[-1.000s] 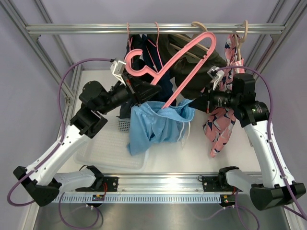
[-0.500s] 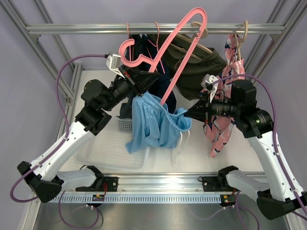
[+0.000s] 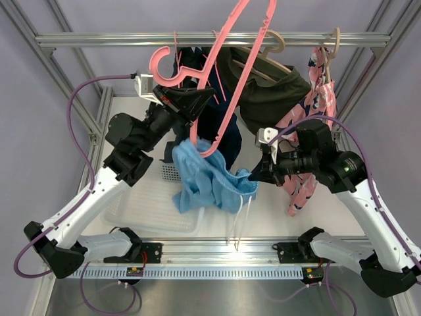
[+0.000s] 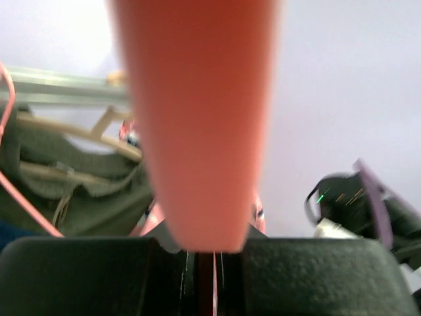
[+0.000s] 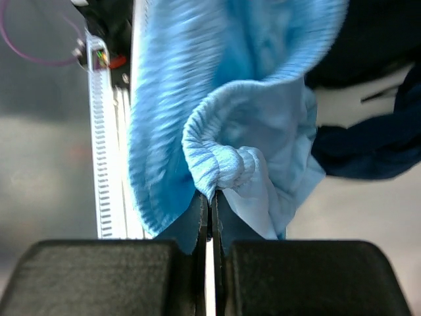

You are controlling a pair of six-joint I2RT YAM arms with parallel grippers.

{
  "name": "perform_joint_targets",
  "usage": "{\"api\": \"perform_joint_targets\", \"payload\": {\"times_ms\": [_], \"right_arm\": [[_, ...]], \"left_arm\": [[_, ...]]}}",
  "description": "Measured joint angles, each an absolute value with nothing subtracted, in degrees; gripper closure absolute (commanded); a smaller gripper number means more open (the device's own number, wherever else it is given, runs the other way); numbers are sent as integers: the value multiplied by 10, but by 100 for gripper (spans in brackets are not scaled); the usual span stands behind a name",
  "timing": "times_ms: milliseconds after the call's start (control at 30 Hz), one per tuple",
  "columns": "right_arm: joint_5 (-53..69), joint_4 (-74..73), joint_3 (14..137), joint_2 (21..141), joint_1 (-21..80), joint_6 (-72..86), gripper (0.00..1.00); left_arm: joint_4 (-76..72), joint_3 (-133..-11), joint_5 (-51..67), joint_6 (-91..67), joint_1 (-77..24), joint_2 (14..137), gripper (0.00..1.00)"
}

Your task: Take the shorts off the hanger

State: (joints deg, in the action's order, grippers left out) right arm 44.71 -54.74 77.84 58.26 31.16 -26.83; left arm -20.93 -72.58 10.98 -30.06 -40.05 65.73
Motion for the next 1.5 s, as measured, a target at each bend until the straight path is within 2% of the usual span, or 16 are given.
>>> {"api": "perform_joint_targets", "payload": {"times_ms": [200,367,500,667,900,1033,1400,1500], "right_arm": [[376,-554,726,582,315,-283,100],[344,-547,708,562,289,-273,100],[358,-520,717,507,228,-255,100],[372,-466,800,490,194,-206,100],[346,-391,892,510,187,-152,100],[328,-384,905,526,186,-148,100],[288,-418,666,583,184,-182,100],[275,-415,659,604,183,-183,91]], "left_arm": [[-285,-726,105,-332,-401,657,100],[-272,-725,113,-343,-401,655,100],[-173,-725,117,-295,-401,628,100],[-11,-732,93,-201,-401,557,100],[168,-772,-22,-94,-401,467,100],[255,-797,-102,-74,-401,435,100],[448,-772,-274,-122,-401,413,100],[470,-763,-324,-130,-401,411,100]]}}
